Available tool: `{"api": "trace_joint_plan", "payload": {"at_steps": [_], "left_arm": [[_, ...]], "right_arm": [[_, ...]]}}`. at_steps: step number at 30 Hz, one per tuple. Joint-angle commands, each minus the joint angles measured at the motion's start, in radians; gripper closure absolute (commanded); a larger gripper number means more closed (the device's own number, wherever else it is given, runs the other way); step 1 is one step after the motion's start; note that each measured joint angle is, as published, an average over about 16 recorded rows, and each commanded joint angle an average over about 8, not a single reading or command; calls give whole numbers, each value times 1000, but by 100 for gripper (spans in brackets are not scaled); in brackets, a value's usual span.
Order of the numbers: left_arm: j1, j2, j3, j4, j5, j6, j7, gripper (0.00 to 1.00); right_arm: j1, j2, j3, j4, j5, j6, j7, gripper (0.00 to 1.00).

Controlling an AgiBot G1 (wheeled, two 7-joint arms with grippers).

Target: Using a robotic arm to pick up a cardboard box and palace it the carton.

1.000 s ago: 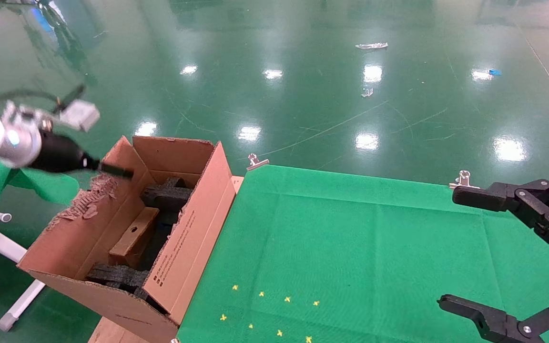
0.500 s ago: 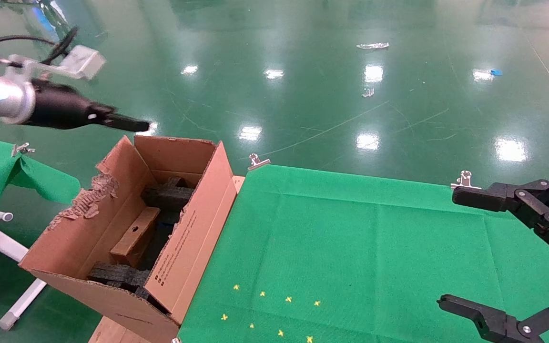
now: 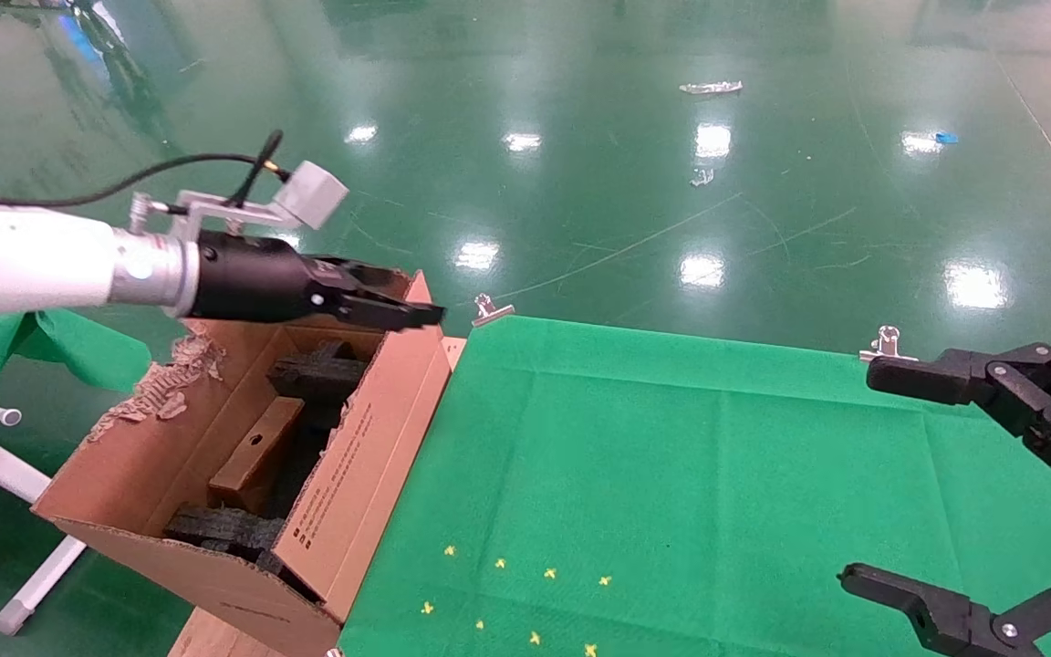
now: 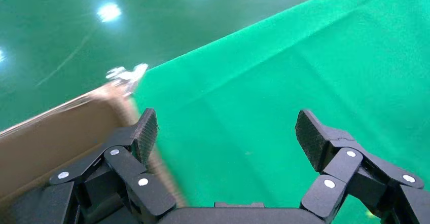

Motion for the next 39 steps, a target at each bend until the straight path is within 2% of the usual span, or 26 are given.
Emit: {"api": "trace_joint_plan", "payload": {"at_steps": [1,39], "left_arm": [[33,-6,-43,-40,-13,14,12,0],[651,-121,-841,-781,-255,278,232,0]], "right_arm": [[0,0,0,0,0,0,0,0],[0,1,-2,0,1,1,-1,0]]}}
